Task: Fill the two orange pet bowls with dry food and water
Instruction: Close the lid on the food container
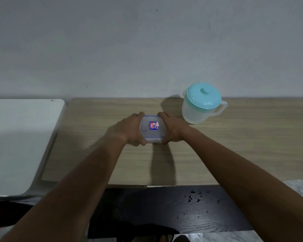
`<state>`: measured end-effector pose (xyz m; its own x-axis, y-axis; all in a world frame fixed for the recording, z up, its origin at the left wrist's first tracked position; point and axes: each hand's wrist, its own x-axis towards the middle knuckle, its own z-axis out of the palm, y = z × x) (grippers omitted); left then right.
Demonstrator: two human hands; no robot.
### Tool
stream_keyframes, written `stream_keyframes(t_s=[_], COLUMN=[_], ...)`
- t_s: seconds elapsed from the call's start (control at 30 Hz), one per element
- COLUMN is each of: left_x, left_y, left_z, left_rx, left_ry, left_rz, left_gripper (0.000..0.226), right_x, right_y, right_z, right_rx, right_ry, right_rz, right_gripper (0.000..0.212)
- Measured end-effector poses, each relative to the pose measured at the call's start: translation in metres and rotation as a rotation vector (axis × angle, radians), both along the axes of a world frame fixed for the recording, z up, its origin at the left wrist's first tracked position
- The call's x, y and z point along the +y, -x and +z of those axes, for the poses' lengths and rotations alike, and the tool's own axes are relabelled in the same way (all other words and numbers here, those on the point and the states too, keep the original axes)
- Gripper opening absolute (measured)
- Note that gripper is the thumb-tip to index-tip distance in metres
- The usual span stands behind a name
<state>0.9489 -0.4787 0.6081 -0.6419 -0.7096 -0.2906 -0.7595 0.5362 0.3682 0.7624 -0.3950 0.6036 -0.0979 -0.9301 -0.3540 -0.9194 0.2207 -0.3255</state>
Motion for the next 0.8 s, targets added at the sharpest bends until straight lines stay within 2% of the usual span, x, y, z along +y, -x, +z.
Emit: stream_keyframes(t_s=[0.1, 0.17, 0.23, 0.3, 0.33, 0.4, 0.47, 0.6, 0.8], left_x=[0.008, 0.017, 0.032, 0.047, 0.054, 0.065, 0.073, 0.09, 0.127], left_y=[-0.005, -0.01, -0.016, -0.021, -0.021, -0.019, -0.014, -0.007, -0.002], left_z=[-0.004, -0.007, -0.009, -0.013, -0.015, -0.02, -0.024, -0.023, -0.014], left_rx=[0.067, 0.183, 0.346, 0.483, 0.538, 0.591, 0.605, 0.62, 0.647], left_ry=[-0.055, -0.1, -0.119, -0.112, -0.133, -0.195, -0.216, -0.157, -0.084], left_rz=[0.048, 0.139, 0.27, 0.38, 0.443, 0.589, 0.686, 0.715, 0.698], left_gripper=[0.126, 0.128, 0.117, 0.087, 0.077, 0.065, 0.061, 0.06, 0.065], right_x=[0.005, 0.015, 0.03, 0.045, 0.053, 0.065, 0.072, 0.088, 0.128], right_y=[0.002, 0.001, -0.005, -0.012, -0.014, -0.021, -0.025, -0.031, -0.022], right_z=[-0.002, -0.005, -0.015, -0.031, -0.041, -0.047, -0.047, -0.041, -0.031], right_rx=[-0.035, -0.104, -0.218, -0.373, -0.448, -0.526, -0.581, -0.696, -0.744], right_ry=[-0.003, 0.035, 0.117, 0.264, 0.329, 0.408, 0.446, 0.483, 0.542], right_rz=[-0.007, -0.074, -0.214, -0.391, -0.474, -0.574, -0.602, -0.601, -0.578], right_gripper=[0.133, 0.14, 0.143, 0.127, 0.109, 0.075, 0.06, 0.058, 0.059])
